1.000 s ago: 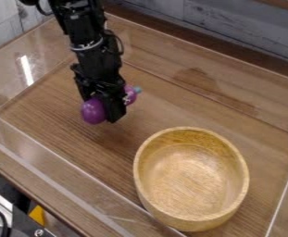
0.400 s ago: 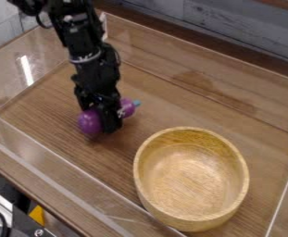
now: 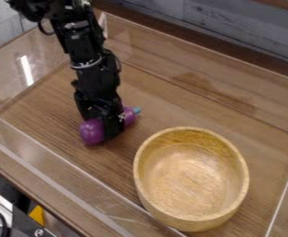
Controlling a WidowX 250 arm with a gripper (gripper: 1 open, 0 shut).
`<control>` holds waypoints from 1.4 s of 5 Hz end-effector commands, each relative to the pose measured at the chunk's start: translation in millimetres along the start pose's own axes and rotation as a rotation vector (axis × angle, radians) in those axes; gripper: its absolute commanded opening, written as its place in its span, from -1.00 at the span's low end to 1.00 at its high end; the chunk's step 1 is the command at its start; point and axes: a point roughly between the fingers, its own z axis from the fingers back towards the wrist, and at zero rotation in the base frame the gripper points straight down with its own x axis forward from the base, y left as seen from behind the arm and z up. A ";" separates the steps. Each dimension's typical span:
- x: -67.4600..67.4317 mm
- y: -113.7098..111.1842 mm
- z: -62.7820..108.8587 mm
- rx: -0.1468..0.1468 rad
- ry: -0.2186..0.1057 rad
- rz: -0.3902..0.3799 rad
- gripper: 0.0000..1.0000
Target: Remove the purple eggplant from inside the brown bowl and put it on the table
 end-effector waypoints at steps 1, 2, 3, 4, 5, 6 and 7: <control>9.8 -6.1 3.4 0.011 -0.018 0.040 1.00; 9.4 -8.0 13.7 0.009 -0.004 0.020 1.00; 9.8 -10.9 23.9 0.005 0.009 0.000 1.00; 12.5 -12.9 30.1 0.001 0.006 0.037 1.00; 15.0 -14.7 36.8 -0.001 0.003 0.072 1.00; 18.9 -23.5 38.2 -0.001 -0.004 0.077 1.00; 21.0 -28.1 36.9 0.003 -0.011 0.077 1.00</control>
